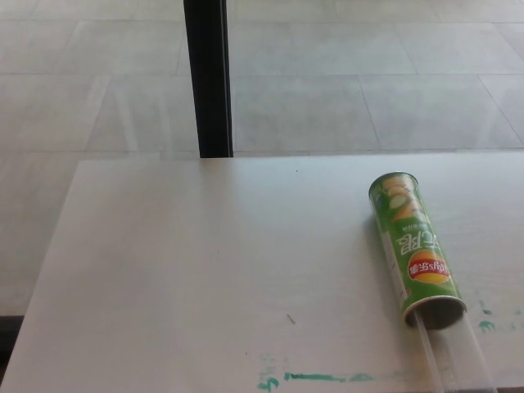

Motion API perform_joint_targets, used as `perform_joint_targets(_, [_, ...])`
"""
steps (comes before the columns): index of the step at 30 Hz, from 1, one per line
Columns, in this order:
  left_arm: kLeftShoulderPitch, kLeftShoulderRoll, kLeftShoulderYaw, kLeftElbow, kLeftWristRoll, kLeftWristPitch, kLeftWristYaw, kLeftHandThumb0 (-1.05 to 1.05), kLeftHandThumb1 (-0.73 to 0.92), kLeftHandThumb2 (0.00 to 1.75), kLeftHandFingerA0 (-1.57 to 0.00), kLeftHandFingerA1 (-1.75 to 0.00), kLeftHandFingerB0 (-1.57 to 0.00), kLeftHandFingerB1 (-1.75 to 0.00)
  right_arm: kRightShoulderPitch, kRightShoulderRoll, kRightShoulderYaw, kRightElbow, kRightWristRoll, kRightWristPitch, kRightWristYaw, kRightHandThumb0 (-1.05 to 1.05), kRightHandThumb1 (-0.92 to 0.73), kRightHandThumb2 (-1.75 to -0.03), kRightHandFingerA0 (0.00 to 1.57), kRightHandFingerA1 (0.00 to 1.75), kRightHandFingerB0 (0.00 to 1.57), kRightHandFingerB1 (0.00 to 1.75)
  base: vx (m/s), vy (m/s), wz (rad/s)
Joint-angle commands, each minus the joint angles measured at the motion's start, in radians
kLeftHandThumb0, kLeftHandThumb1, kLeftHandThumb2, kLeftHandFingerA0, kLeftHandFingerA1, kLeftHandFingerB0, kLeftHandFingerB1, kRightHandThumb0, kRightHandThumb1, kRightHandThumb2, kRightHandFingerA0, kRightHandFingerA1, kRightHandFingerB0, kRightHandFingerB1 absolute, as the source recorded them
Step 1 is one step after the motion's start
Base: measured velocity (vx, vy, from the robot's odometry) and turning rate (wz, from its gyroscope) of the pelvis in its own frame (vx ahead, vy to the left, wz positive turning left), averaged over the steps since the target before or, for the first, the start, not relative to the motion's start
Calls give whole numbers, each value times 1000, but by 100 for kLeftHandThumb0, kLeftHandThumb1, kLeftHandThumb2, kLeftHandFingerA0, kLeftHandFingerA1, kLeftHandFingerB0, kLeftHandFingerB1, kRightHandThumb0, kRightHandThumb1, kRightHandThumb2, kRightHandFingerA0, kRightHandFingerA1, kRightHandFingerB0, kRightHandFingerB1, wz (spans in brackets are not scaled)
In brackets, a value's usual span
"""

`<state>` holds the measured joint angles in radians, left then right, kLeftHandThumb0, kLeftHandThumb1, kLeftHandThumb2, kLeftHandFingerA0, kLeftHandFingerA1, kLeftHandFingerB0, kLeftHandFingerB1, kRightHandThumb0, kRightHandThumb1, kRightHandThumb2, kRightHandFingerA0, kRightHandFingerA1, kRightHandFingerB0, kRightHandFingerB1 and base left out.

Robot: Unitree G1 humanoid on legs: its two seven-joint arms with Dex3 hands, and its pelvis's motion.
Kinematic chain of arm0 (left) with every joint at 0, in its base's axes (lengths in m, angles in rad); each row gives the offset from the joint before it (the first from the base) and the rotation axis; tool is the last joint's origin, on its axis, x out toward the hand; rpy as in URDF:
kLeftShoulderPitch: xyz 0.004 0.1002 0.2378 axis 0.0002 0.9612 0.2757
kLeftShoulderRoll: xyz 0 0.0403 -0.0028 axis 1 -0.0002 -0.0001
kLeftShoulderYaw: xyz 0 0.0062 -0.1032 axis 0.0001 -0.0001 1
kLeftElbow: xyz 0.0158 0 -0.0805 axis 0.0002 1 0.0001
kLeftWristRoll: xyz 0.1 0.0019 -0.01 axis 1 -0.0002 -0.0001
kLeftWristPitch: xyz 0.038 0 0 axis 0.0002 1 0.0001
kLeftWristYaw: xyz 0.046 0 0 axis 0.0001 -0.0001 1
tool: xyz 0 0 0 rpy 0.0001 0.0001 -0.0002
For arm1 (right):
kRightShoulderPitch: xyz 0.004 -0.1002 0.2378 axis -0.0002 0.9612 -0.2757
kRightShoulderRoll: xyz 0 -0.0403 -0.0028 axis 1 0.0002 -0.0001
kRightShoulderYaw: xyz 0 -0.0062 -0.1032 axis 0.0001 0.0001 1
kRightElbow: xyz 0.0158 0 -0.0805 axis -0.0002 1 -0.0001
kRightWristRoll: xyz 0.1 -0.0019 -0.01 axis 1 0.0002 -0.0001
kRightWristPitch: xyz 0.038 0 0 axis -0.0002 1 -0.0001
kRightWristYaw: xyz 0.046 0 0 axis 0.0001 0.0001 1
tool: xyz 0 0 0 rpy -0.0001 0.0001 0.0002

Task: Use the right hand as a fist to push the chips tray inside its container kept in the middle of the desk

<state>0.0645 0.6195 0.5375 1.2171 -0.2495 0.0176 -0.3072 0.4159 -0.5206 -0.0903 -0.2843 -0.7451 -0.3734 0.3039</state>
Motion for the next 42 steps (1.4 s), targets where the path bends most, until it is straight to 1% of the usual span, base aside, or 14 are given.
perform_joint_targets(1, [8,19,2,1,-9,-16,6,-21,55,132,-54,-89,-34,-76,-33,-64,44,58,-302,99,-133,-66,-82,-65,85,89,64,45,0,0,0])
perform_joint_targets(2, [7,20,7,-5,-15,-2,4,-31,27,171,-46,-109,-27,-89,-40,-59,46,45,-302,113,-110,-65,-82,-65,85,93,64,45,0,0,0])
perform_joint_targets(5, [7,21,12,-9,-22,7,0,-19,60,134,-53,-89,-37,-78,-46,-49,51,30,-314,136,-100,-65,-81,-65,86,99,63,44,0,0,0])
perform_joint_targets(10, [17,22,-5,-7,-5,-7,3,-19,61,134,-44,-83,-32,-75,-77,-47,51,5,-306,162,-65,-64,-81,-64,82,102,60,43,0,0,0])
perform_joint_targets(11, [16,22,-2,-6,-8,-6,5,-32,29,169,-38,-100,-22,-83,-84,-45,51,-4,-305,171,-53,-64,-81,-65,82,108,59,43,0,0,0])
perform_joint_targets(12, [20,21,-3,-10,-8,-12,4,-21,60,135,-46,-85,-32,-76,-88,-44,49,-6,-299,169,-60,-64,-80,-64,83,111,61,44,0,0,0])
perform_joint_targets(17, [19,19,4,-12,-15,-1,8,-19,60,134,-48,-86,-36,-78,-104,-45,42,-35,-275,185,-47,-64,-81,-64,86,97,57,42,0,0,0])
perform_joint_targets(18, [17,19,1,-6,-13,-3,9,-32,26,170,-41,-103,-28,-87,-109,-44,40,-44,-266,190,-37,-65,-81,-64,88,97,57,42,0,0,0])
perform_joint_targets(19, [18,18,-2,-1,-9,-10,7,-20,59,134,-47,-85,-34,-77,-112,-44,38,-50,-255,190,-32,-65,-82,-65,89,93,57,41,0,0,0])
perform_joint_targets(30, [19,12,31,-6,-43,20,-13,-17,64,137,-45,-85,-31,-76,-154,-58,67,-13,-241,219,-10,-64,-80,-64,87,101,58,42,0,0,0])
perform_joint_targets(37, [23,11,13,-11,-22,5,2,-29,28,171,-40,-105,-24,-87,-177,-63,91,36,-239,209,-45,-65,-81,-64,89,103,60,43,0,0,0])
perform_joint_targets(38, [24,11,13,-12,-23,4,0,-18,60,134,-48,-86,-35,-77,-183,-63,97,43,-243,212,-42,-66,-81,-65,87,108,60,43,0,0,0])
perform_joint_targets(41, [30,10,9,-25,-22,6,-3,-19,60,133,-47,-85,-34,-76,-207,-55,124,64,-274,224,-53,-65,-79,-64,88,107,61,43,0,0,0])
perform_joint_targets(42, [22,10,16,-24,-31,16,6,-31,29,170,-37,-102,-22,-84,-215,-52,127,70,-266,226,-57,-64,-79,-64,88,107,61,43,0,0,0])
